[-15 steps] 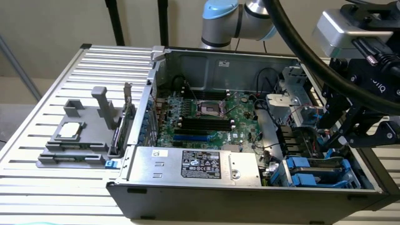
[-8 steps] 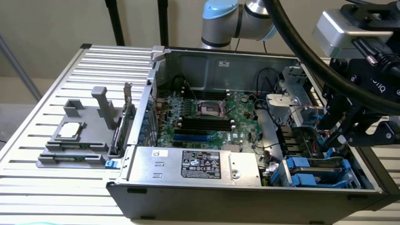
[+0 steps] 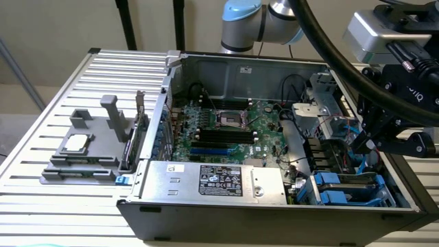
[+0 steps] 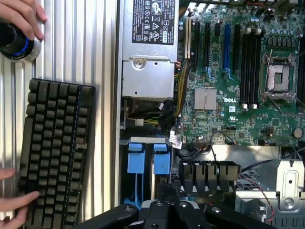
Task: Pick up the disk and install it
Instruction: 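Insert the disk into the insertion slot, then insert the first disk wire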
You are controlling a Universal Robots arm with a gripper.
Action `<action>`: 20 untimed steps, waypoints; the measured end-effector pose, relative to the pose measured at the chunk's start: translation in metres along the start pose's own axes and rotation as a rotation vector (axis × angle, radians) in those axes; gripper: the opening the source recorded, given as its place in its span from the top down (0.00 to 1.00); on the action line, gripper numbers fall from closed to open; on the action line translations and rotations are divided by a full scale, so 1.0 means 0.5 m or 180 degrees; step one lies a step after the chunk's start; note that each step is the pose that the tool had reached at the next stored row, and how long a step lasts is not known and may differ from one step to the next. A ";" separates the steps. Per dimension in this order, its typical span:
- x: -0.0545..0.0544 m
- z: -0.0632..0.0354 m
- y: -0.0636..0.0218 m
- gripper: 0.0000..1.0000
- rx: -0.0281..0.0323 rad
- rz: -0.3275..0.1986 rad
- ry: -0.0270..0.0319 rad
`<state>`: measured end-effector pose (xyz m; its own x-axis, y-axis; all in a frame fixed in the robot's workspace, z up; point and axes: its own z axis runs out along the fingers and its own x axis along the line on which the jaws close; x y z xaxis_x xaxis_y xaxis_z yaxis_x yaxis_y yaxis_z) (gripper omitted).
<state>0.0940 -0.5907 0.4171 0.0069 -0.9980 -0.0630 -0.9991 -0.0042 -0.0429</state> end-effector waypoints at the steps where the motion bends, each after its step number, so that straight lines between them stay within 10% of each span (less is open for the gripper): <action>1: 0.000 0.000 0.000 0.89 0.0000 0.0000 0.0000; 15: 0.000 0.000 0.000 0.89 0.0000 0.0000 0.0000; 20: 0.000 0.002 -0.036 0.89 0.0000 0.0000 0.0000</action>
<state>0.1121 -0.5907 0.4171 0.0068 -0.9980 -0.0630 -0.9991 -0.0041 -0.0428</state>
